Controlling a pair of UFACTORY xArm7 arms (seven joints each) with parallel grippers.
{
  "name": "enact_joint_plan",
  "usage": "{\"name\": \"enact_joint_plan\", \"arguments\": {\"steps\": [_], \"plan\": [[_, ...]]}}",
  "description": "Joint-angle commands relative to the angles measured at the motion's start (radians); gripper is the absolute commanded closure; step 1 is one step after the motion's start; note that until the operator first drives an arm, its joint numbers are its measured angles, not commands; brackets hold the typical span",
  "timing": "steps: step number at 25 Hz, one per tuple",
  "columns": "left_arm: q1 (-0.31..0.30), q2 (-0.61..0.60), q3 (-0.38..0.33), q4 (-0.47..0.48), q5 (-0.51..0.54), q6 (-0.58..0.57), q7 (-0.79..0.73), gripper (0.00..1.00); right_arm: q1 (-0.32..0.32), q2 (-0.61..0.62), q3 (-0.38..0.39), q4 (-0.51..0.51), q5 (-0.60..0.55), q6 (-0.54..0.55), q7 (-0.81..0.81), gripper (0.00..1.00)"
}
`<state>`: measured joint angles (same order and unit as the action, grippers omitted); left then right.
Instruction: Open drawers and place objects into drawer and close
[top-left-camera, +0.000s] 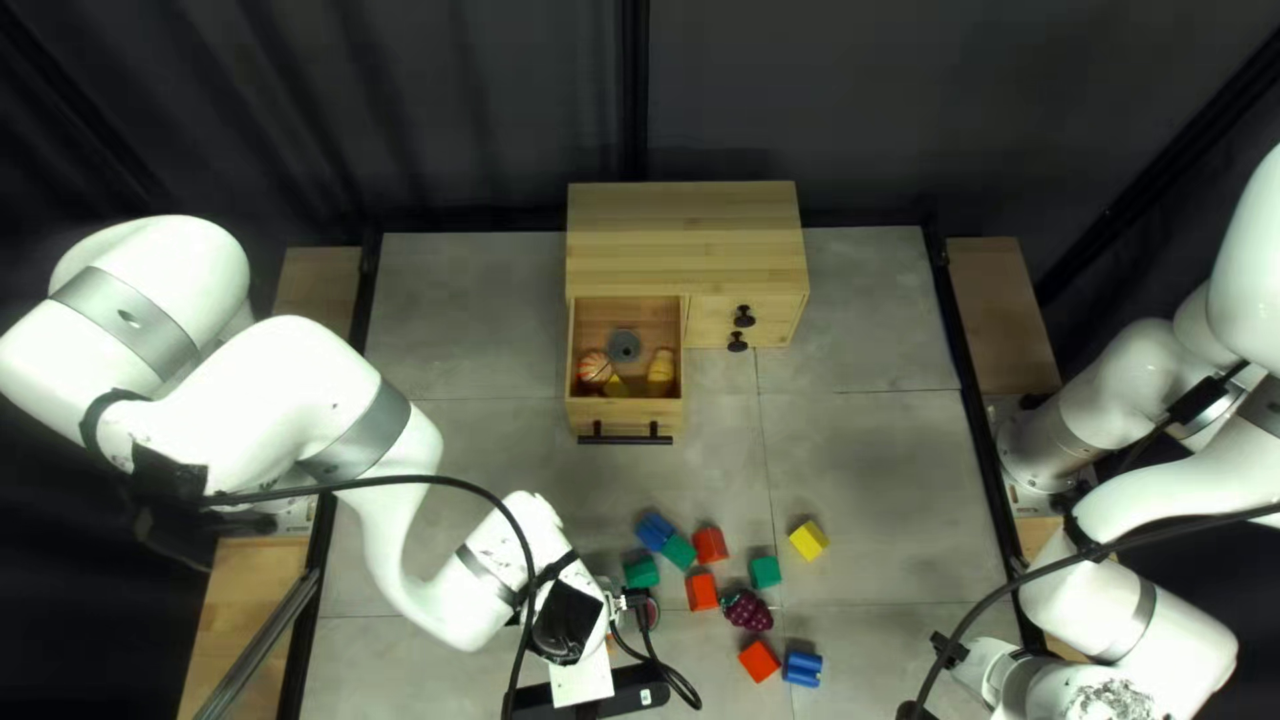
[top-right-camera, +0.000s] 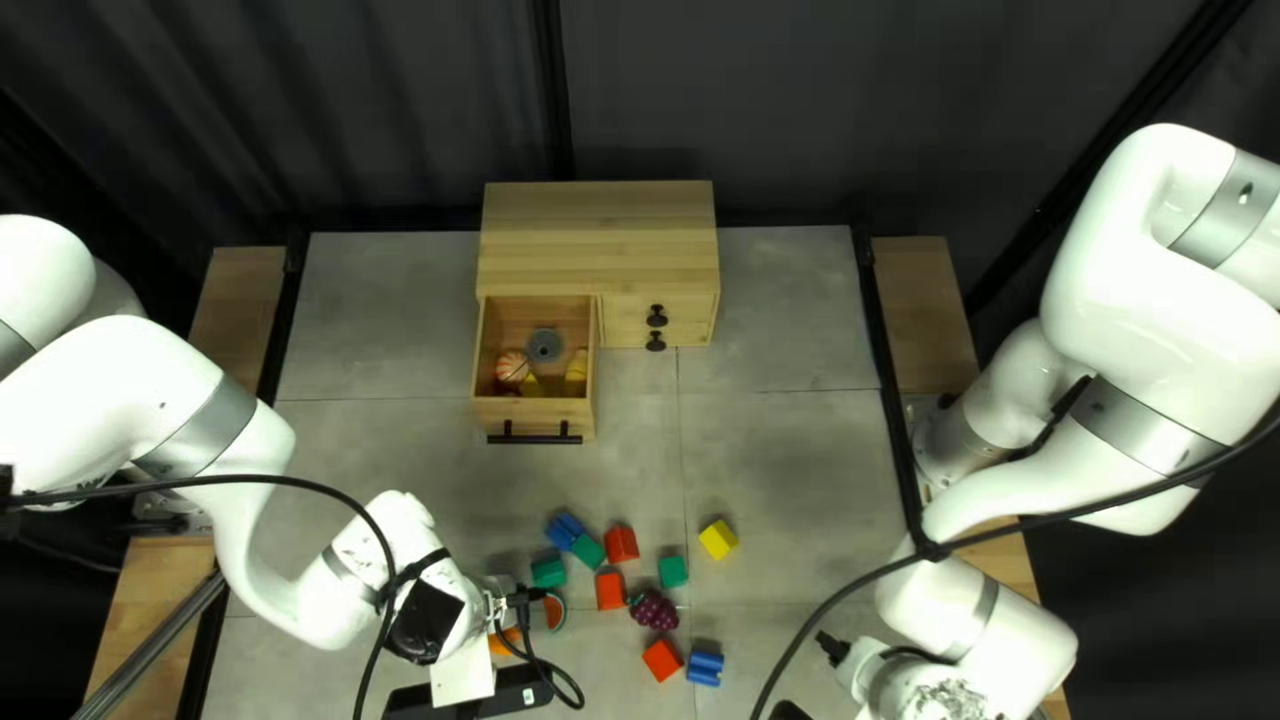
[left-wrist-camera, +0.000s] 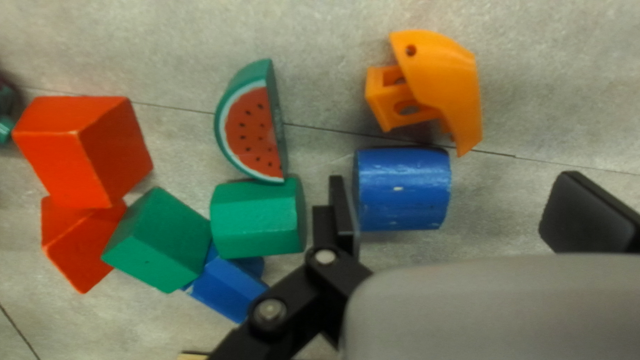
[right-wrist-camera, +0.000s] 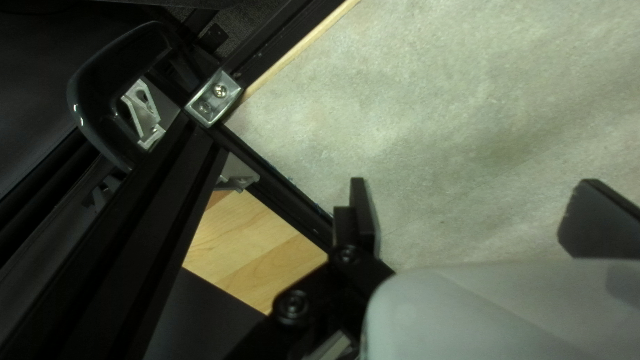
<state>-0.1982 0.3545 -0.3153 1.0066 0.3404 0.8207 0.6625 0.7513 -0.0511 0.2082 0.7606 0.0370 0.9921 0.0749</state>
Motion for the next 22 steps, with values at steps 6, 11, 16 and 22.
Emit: {"name": "enact_joint_plan", "arguments": {"steps": [6,11,16,22], "plan": [[0.012,0.001,0.001,-0.024,-0.005,-0.033,0.009,0.0,0.0,0.0,0.0,0.0,0.0,0.0,0.0,0.0],[0.016,0.001,0.001,-0.029,-0.009,-0.037,0.015,0.3,0.0,0.0,0.0,0.0,0.0,0.0,0.0,0.0],[0.015,0.004,0.0,-0.025,-0.01,-0.034,0.018,0.98,0.0,0.0,0.0,0.0,0.0,0.0,0.0,0.0],[0.012,-0.016,-0.006,-0.005,-0.019,0.012,0.02,1.0,0.0,0.0,0.0,0.0,0.0,0.0,0.0,0.0]]}}
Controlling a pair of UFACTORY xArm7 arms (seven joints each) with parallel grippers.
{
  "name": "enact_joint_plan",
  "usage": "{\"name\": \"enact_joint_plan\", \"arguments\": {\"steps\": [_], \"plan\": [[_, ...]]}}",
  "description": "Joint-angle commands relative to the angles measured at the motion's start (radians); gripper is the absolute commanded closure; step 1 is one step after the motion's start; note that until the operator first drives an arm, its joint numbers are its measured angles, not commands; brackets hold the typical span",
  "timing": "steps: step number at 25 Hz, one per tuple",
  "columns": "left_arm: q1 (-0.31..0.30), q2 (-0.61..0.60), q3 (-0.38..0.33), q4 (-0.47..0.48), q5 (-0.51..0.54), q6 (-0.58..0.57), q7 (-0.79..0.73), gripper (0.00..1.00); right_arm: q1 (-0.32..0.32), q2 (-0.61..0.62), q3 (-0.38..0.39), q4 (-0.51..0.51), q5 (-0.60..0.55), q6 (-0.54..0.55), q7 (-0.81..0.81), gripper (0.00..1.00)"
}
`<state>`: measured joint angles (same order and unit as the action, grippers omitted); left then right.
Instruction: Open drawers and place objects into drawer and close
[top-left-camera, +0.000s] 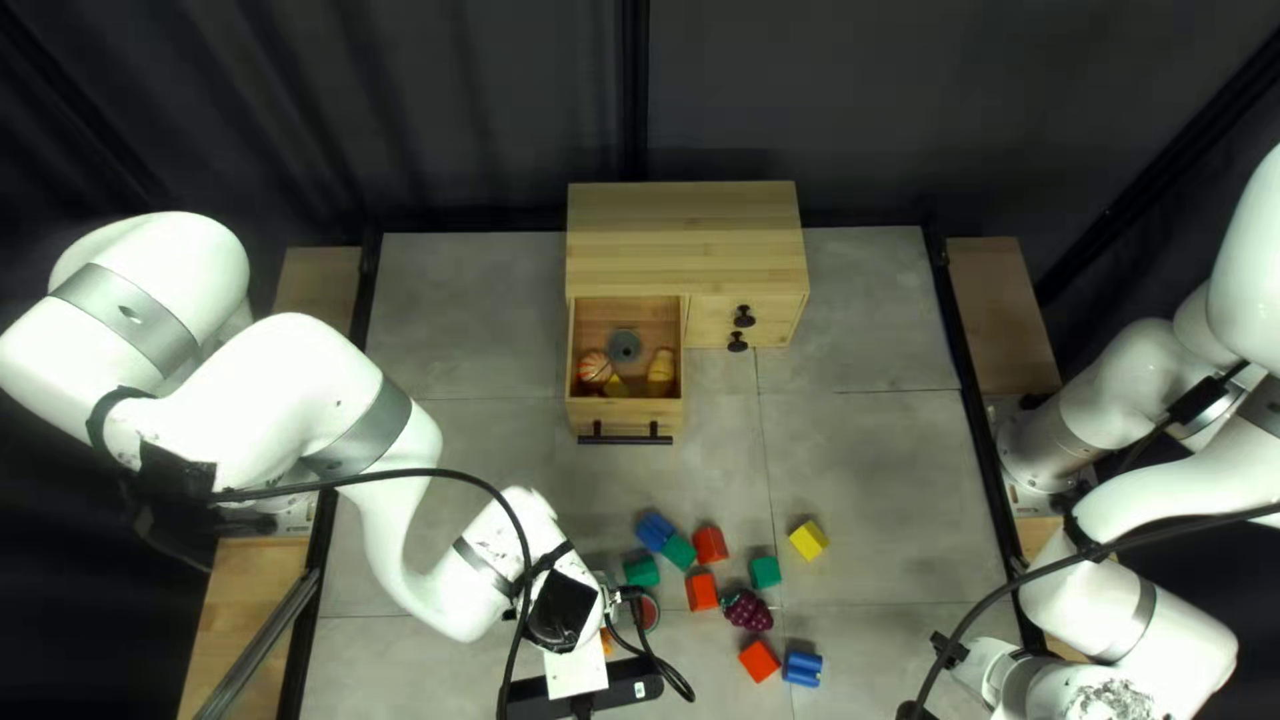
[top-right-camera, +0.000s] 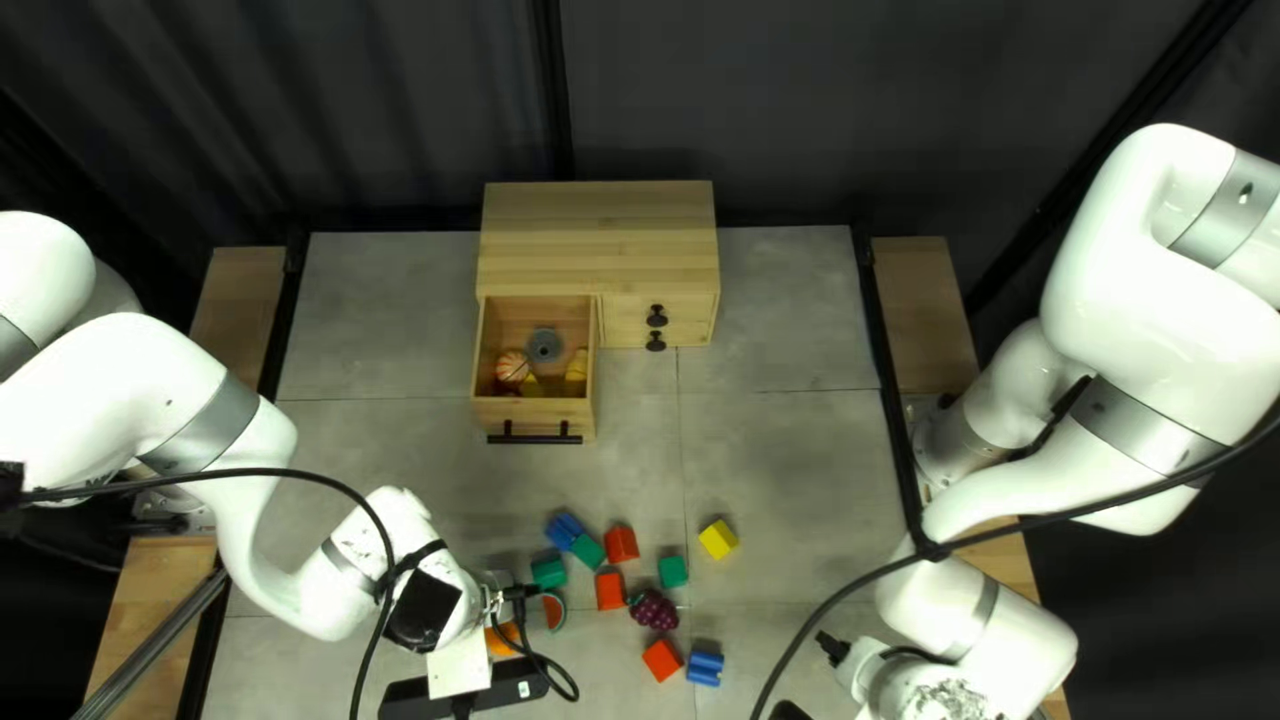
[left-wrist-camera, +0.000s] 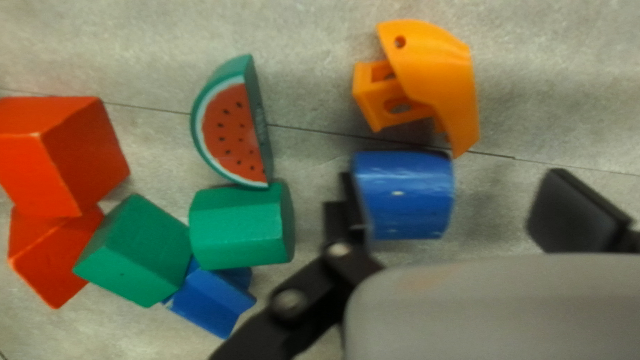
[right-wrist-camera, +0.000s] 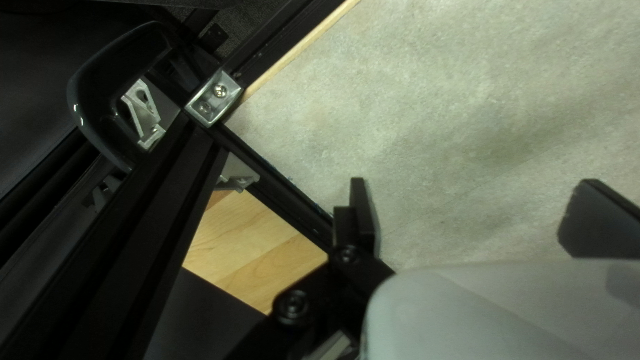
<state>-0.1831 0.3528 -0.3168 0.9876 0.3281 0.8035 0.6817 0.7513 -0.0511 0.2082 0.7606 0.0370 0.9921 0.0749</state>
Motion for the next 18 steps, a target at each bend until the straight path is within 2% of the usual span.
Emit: {"name": "enact_joint_plan", "arguments": {"steps": [1,9,15,18], "plan": [[-0.006,-0.02,-0.007,0.028,-0.01,0.052,0.001,1.0,0.0,0.0,0.0,0.0,0.0,0.0,0.0,0.0],[-0.003,-0.117,-0.006,0.071,-0.024,0.196,-0.003,1.0,0.0,0.0,0.0,0.0,0.0,0.0,0.0,0.0],[0.061,-0.276,0.057,0.103,0.02,0.347,0.026,1.0,0.0,0.0,0.0,0.0,0.0,0.0,0.0,0.0],[0.1,-0.305,0.099,0.132,0.073,0.38,0.022,1.0,0.0,0.0,0.0,0.0,0.0,0.0,0.0,0.0]]}}
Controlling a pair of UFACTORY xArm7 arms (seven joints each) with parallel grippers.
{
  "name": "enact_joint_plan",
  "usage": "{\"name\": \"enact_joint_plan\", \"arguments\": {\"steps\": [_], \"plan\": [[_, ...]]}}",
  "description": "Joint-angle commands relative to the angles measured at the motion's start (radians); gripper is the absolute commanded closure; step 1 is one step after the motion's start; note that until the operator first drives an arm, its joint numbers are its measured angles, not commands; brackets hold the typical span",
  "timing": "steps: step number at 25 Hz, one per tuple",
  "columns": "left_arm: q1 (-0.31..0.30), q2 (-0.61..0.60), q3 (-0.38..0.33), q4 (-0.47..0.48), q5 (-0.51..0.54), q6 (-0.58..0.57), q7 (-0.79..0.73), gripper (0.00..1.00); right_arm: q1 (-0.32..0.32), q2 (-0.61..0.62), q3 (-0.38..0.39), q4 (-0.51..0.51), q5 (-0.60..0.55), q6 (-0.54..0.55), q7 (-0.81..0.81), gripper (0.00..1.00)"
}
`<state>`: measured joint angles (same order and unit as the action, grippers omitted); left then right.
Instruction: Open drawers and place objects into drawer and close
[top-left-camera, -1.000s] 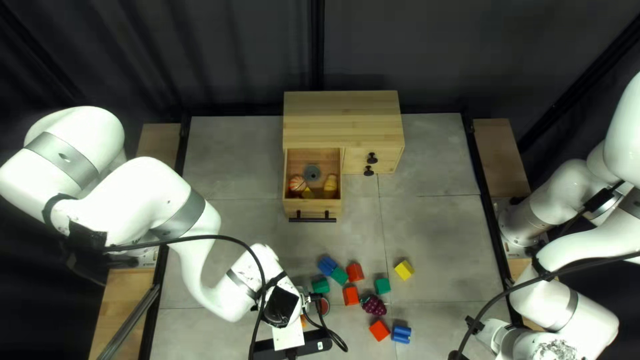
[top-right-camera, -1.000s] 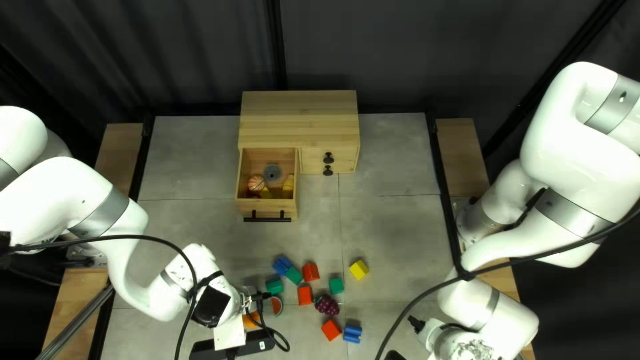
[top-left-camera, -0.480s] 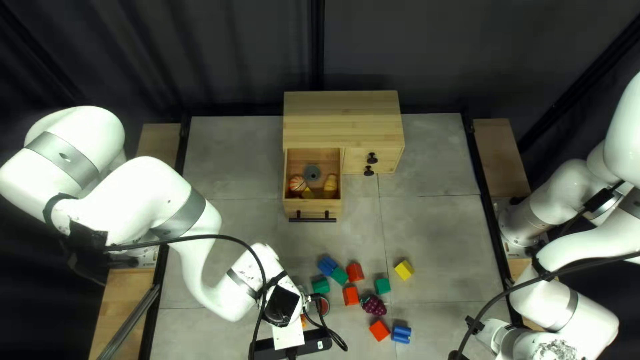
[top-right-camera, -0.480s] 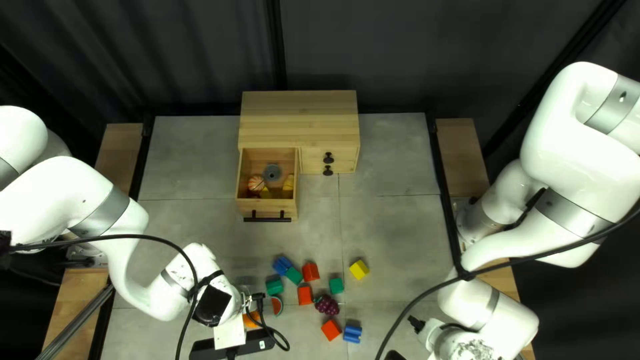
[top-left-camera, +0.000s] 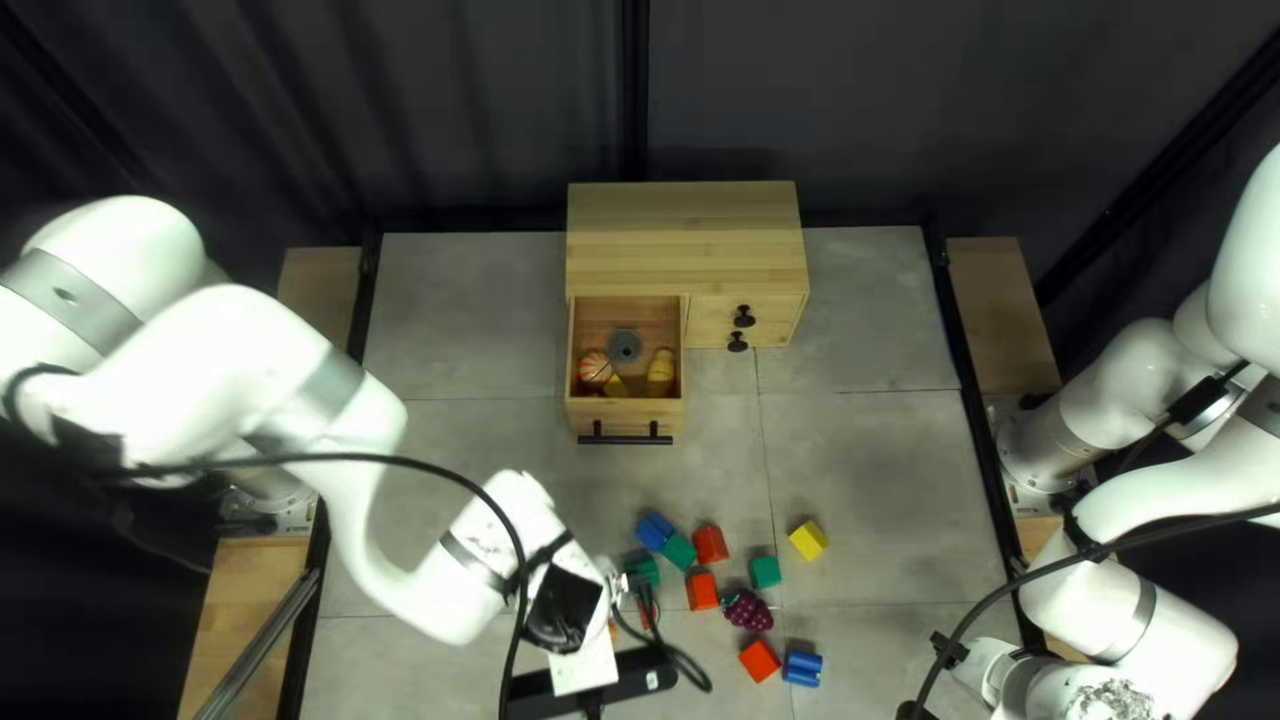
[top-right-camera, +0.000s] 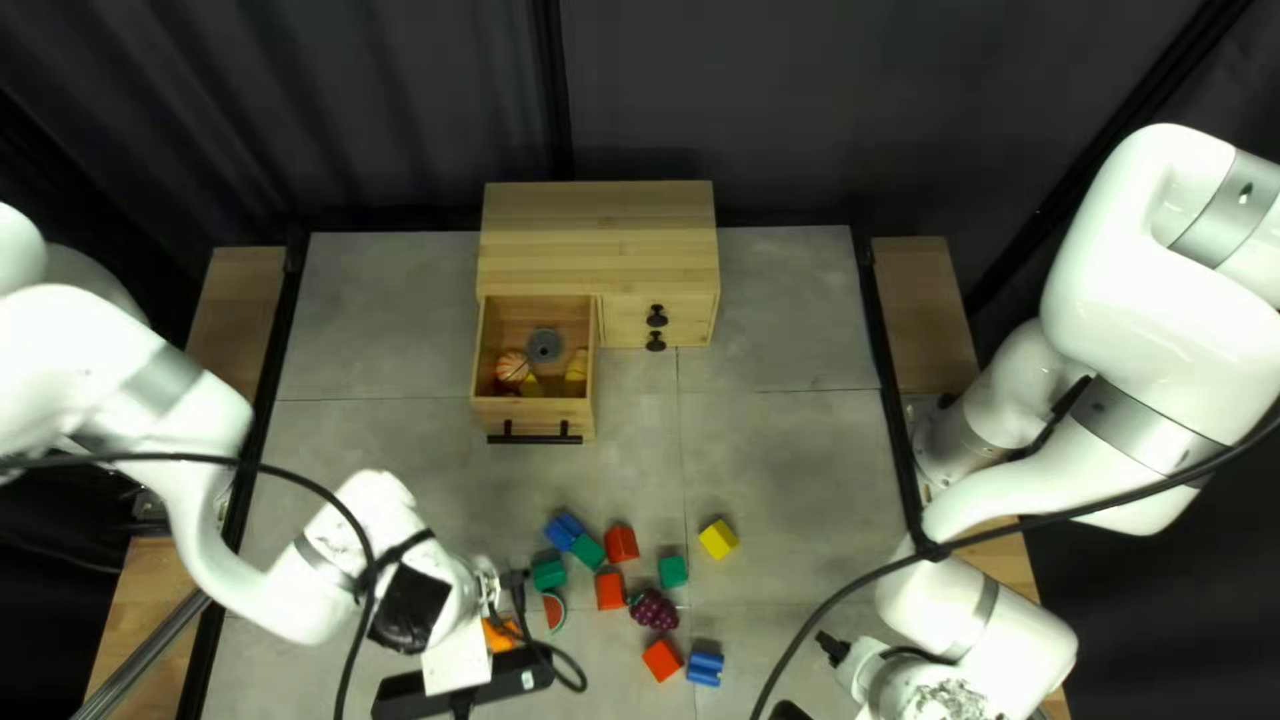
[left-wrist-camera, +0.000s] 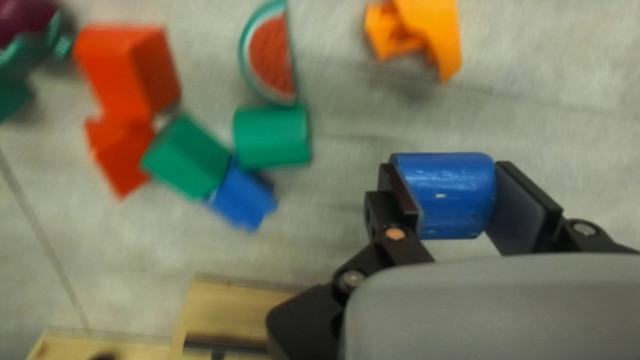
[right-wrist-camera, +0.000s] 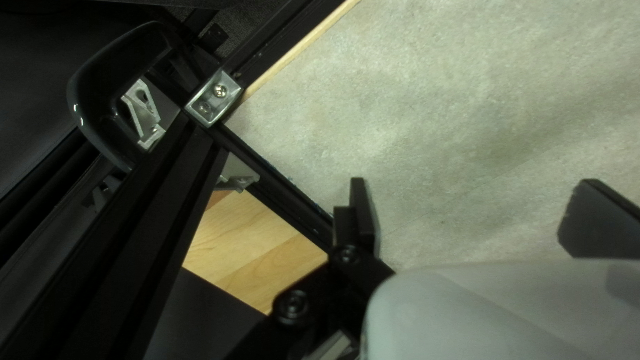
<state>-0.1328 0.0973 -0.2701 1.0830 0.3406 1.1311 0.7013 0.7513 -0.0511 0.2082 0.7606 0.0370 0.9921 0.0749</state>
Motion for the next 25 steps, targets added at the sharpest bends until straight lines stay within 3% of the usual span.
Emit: {"name": "enact_joint_plan", "arguments": {"steps": [1,8,10,11,19,25], "plan": [[0.062,-0.053,0.065,0.041,0.078,0.052,-0.006,1.0,0.0,0.0,0.0,0.0,0.0,0.0,0.0,0.0],[0.142,-0.066,0.15,-0.024,0.169,-0.083,-0.154,0.97,0.0,0.0,0.0,0.0,0.0,0.0,0.0,0.0],[0.16,-0.059,0.169,-0.039,0.174,-0.125,-0.21,0.77,0.0,0.0,0.0,0.0,0.0,0.0,0.0,0.0],[0.161,-0.059,0.171,-0.041,0.174,-0.129,-0.218,0.0,0.0,0.0,0.0,0.0,0.0,0.0,0.0,0.0],[0.145,-0.049,0.158,-0.088,0.143,-0.19,-0.351,0.0,0.0,0.0,0.0,0.0,0.0,0.0,0.0,0.0],[0.031,-0.098,0.043,-0.072,0.051,-0.071,-0.387,0.0,0.0,0.0,0.0,0.0,0.0,0.0,0.0,0.0]]}}
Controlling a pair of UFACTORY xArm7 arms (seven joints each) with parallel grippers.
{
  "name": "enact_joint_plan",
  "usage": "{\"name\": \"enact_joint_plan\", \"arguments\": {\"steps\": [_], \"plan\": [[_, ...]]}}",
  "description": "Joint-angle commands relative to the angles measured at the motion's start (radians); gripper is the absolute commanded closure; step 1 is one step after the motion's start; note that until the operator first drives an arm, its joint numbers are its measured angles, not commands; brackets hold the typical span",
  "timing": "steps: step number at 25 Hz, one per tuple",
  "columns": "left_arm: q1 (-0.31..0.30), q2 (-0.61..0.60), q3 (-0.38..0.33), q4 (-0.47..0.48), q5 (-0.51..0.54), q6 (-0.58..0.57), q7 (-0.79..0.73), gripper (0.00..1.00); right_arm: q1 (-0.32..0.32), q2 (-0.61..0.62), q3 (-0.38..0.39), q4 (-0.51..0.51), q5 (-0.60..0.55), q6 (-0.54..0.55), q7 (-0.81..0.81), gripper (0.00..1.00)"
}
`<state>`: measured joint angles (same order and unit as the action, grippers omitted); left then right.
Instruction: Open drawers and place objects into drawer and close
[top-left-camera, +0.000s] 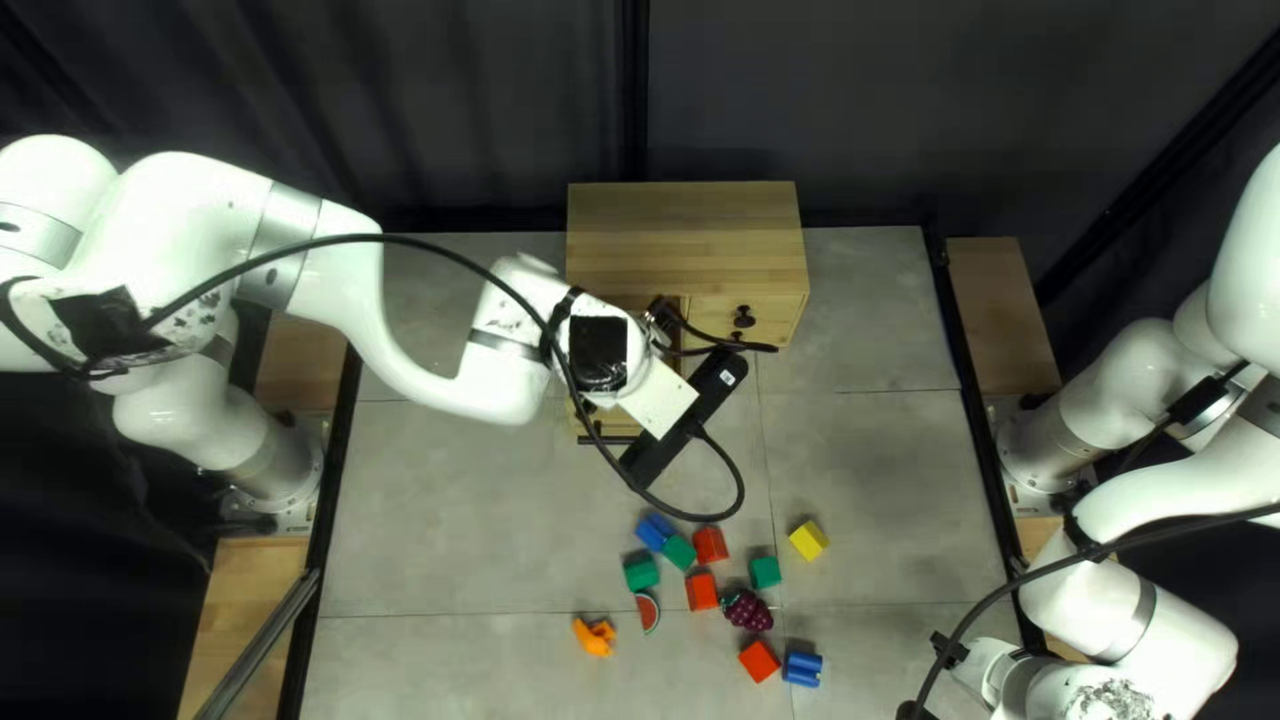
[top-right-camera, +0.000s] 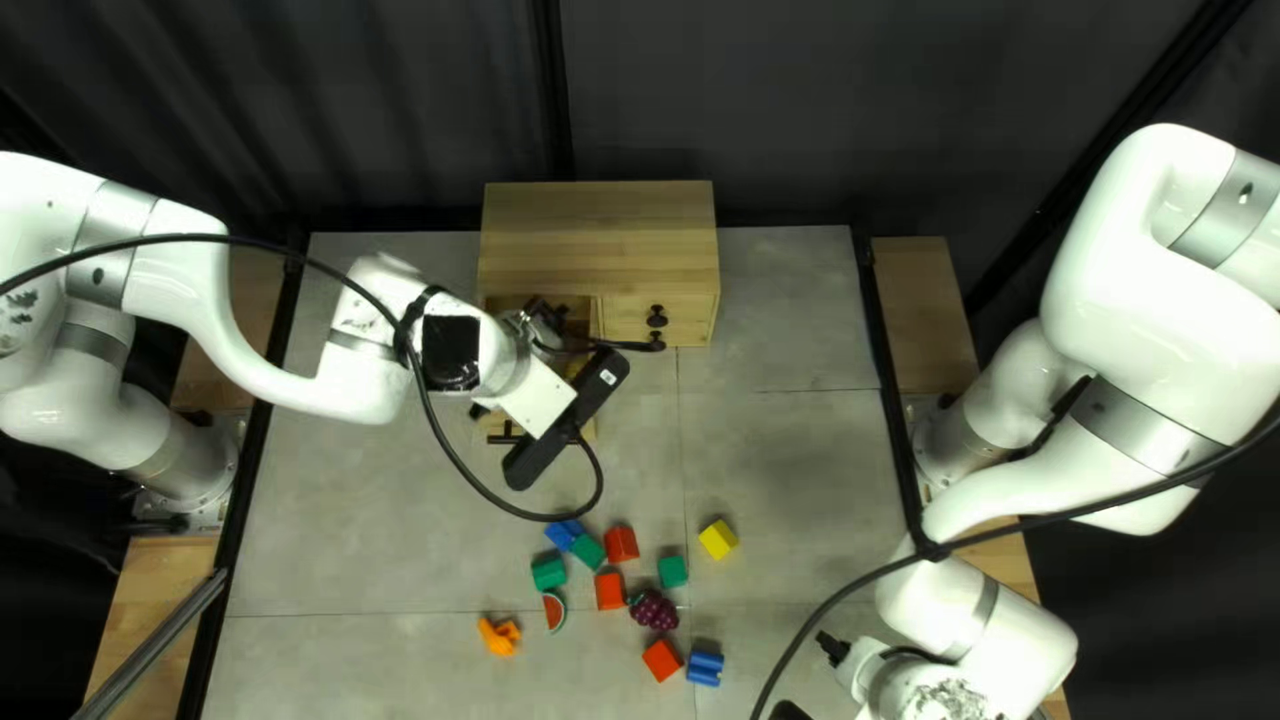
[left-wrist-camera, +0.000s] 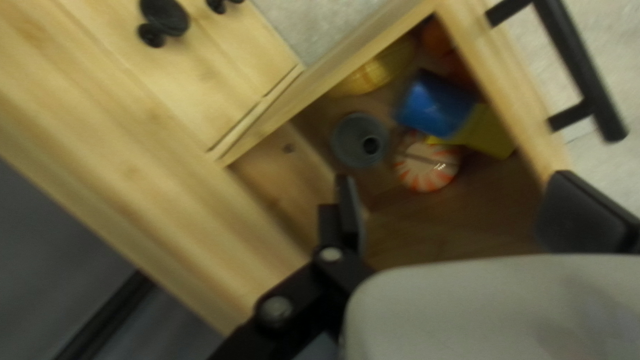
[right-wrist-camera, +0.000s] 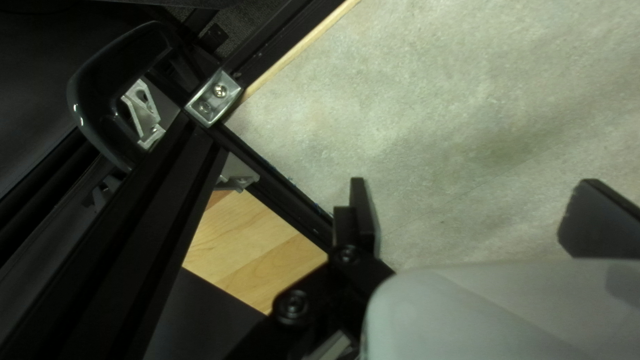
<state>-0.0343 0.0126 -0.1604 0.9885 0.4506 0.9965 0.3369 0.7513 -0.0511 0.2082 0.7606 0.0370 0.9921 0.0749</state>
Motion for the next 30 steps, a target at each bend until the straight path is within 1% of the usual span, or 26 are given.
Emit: {"name": "enact_joint_plan", "arguments": {"steps": [1,4,5,8,9,10,12,14,16,21,24,30], "plan": [[-0.081,-0.004,-0.081,0.035,-0.076,0.071,-0.025,0.0,0.0,0.0,0.0,0.0,0.0,0.0,0.0,0.0],[-0.123,0.061,-0.121,0.092,-0.126,0.075,-0.067,0.0,0.0,0.0,0.0,0.0,0.0,0.0,0.0,0.0],[-0.146,0.115,-0.14,0.136,-0.146,0.081,-0.116,0.0,0.0,0.0,0.0,0.0,0.0,0.0,0.0,0.0],[-0.201,0.21,-0.177,0.217,-0.178,0.101,-0.189,0.0,0.0,0.0,0.0,0.0,0.0,0.0,0.0,0.0],[-0.206,0.221,-0.181,0.228,-0.182,0.107,-0.189,0.0,0.0,0.0,0.0,0.0,0.0,0.0,0.0,0.0],[-0.231,0.257,-0.199,0.254,-0.181,0.128,-0.18,0.0,0.0,0.0,0.0,0.0,0.0,0.0,0.0,0.0],[-0.249,0.287,-0.216,0.268,-0.174,0.133,-0.142,0.0,0.0,0.0,0.0,0.0,0.0,0.0,0.0,0.0],[-0.262,0.346,-0.236,0.296,-0.17,0.134,-0.068,0.0,0.0,0.0,0.0,0.0,0.0,0.0,0.0,0.0],[-0.26,0.412,-0.25,0.331,-0.166,0.128,0.023,0.0,0.0,0.0,0.0,0.0,0.0,0.0,0.0,0.0],[-0.238,0.512,-0.246,0.365,-0.154,0.092,0.132,0.0,0.0,0.0,0.0,0.0,0.0,0.0,0.0,0.0],[-0.217,0.526,-0.243,0.342,-0.152,0.061,0.165,0.0,0.0,0.0,0.0,0.0,0.0,0.0,0.0,0.0],[-0.172,0.5,-0.239,0.294,-0.164,0.019,0.204,0.0,0.0,0.0,0.0,0.0,0.0,0.0,0.0,0.0]]}}
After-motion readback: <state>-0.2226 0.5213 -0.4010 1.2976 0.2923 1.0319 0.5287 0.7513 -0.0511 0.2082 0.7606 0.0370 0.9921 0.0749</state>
